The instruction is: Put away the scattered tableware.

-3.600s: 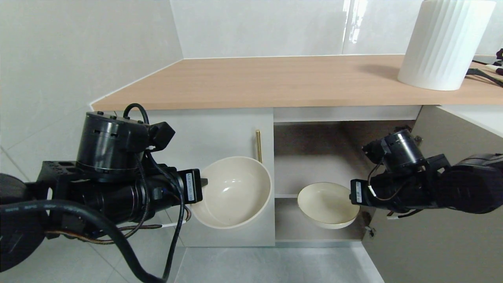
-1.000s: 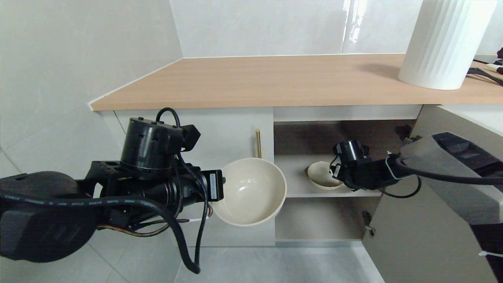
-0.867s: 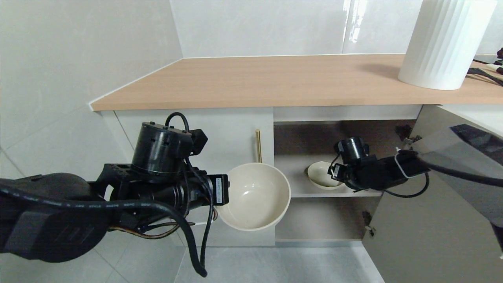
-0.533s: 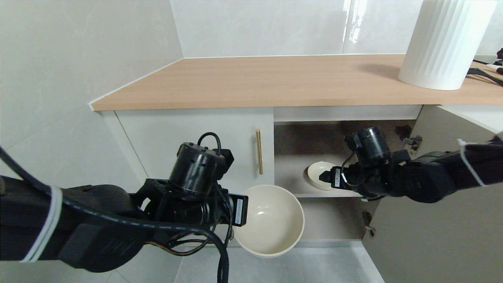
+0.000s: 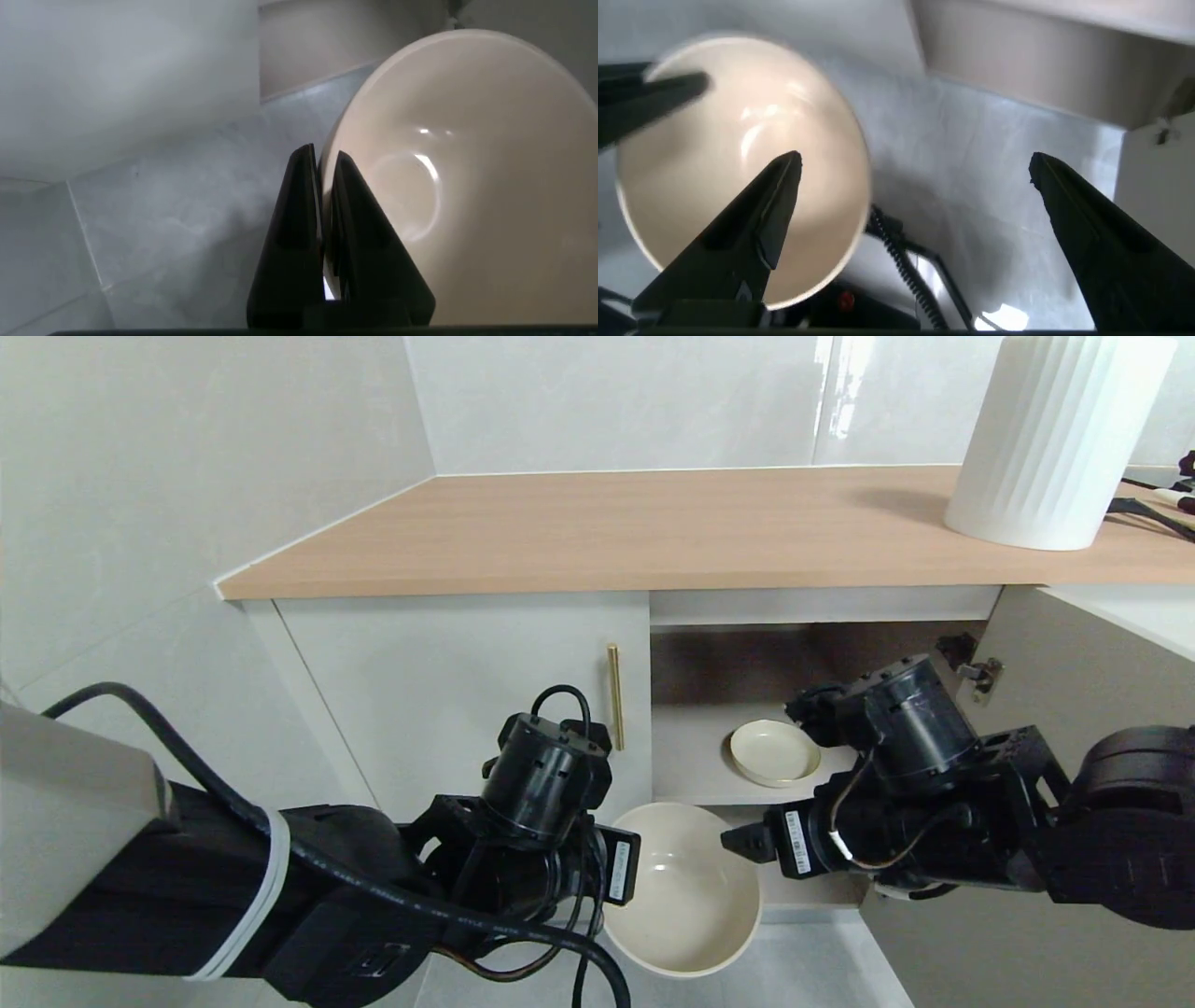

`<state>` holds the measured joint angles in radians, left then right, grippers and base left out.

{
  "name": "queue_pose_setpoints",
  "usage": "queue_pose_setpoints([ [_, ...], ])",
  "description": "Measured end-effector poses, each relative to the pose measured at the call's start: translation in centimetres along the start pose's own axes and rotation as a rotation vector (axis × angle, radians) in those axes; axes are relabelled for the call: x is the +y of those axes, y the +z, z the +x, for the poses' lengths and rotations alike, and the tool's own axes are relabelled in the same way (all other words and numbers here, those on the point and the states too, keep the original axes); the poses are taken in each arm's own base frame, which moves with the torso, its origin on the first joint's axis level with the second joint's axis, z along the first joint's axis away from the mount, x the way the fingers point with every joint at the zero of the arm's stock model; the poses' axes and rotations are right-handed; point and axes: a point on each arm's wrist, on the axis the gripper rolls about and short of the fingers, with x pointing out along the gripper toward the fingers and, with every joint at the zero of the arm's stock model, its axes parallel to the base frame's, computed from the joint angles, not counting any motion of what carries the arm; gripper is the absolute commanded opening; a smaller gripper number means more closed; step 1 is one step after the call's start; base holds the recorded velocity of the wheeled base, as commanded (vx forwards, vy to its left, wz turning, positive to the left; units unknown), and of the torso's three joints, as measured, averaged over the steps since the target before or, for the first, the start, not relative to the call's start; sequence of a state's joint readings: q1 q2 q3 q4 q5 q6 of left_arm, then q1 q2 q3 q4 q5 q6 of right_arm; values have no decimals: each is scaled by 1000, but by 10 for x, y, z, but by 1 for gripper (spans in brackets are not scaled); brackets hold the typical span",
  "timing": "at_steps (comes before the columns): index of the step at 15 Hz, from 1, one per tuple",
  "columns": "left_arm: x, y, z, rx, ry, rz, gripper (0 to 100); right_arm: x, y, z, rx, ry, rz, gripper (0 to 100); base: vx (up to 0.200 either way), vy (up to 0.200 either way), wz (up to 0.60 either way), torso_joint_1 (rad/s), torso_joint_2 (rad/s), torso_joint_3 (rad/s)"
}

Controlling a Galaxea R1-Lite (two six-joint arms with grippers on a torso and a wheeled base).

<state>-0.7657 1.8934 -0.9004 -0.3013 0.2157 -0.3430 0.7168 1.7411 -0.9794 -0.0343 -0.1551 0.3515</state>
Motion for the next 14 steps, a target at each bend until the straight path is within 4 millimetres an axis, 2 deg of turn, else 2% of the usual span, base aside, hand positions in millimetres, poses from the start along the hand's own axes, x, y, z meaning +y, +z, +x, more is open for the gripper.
queue_pose_setpoints([
  [5, -2, 0, -2, -3, -5, -10, 0, 6, -8, 18, 45, -4, -12, 100, 0, 0, 0, 0, 0, 0],
  [6, -3, 0, -2, -4, -6, -12, 0, 6, -8, 20, 49, -5, -9, 0, 0, 0, 0, 0, 0, 0],
  [14, -3, 0, -2, -5, -8, -13, 0, 8, -9, 23, 48, -1, -3, 0, 0, 0, 0, 0, 0, 0],
])
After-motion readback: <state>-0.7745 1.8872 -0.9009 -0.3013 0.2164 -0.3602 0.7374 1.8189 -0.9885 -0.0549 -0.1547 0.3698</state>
